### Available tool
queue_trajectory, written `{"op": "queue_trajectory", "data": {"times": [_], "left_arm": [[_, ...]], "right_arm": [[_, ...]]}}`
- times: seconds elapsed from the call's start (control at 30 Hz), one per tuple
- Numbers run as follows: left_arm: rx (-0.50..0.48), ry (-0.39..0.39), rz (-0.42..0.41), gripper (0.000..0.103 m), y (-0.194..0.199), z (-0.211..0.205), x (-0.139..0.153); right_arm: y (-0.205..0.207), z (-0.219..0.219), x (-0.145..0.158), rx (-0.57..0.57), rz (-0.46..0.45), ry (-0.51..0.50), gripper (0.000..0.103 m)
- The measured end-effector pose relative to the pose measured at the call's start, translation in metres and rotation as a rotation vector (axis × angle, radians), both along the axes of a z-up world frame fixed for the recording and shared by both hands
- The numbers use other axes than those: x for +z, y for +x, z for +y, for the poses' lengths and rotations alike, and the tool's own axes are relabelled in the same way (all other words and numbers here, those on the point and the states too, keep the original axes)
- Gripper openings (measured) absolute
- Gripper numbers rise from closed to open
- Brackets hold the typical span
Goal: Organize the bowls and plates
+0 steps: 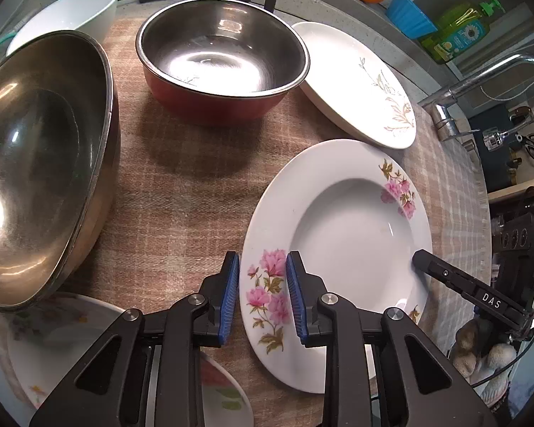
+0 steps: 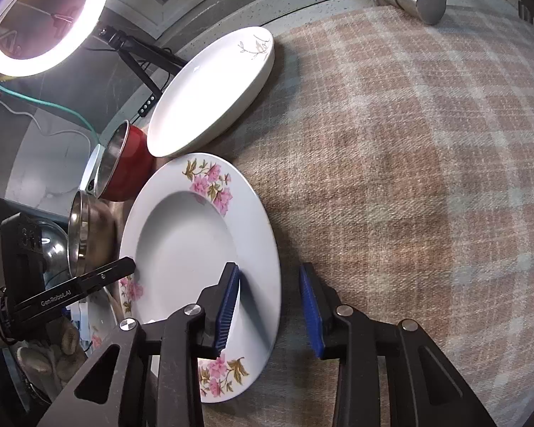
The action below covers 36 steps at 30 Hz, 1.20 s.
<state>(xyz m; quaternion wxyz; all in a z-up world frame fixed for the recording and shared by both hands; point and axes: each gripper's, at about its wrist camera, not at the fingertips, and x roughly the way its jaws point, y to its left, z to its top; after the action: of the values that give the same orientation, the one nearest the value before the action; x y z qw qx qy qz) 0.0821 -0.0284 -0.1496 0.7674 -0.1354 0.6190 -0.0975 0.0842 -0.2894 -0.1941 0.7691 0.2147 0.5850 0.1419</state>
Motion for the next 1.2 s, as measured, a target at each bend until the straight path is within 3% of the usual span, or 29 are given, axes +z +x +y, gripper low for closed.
{"op": "queue_trajectory", "data": {"times": [0.2,1.2], "left_arm": [[0.0,-0.005,0.004,0.024,0.001,0.0,-0.001],[-0.036,0.036,0.02,0.025,-0.035,-0.01,0.002]], "right_arm": [[0.0,0.008,-0.001,0.019,0.008,0.0,0.021],[-0.016,0.007,0.0,0.052,0.022,-0.067,0.023]]}}
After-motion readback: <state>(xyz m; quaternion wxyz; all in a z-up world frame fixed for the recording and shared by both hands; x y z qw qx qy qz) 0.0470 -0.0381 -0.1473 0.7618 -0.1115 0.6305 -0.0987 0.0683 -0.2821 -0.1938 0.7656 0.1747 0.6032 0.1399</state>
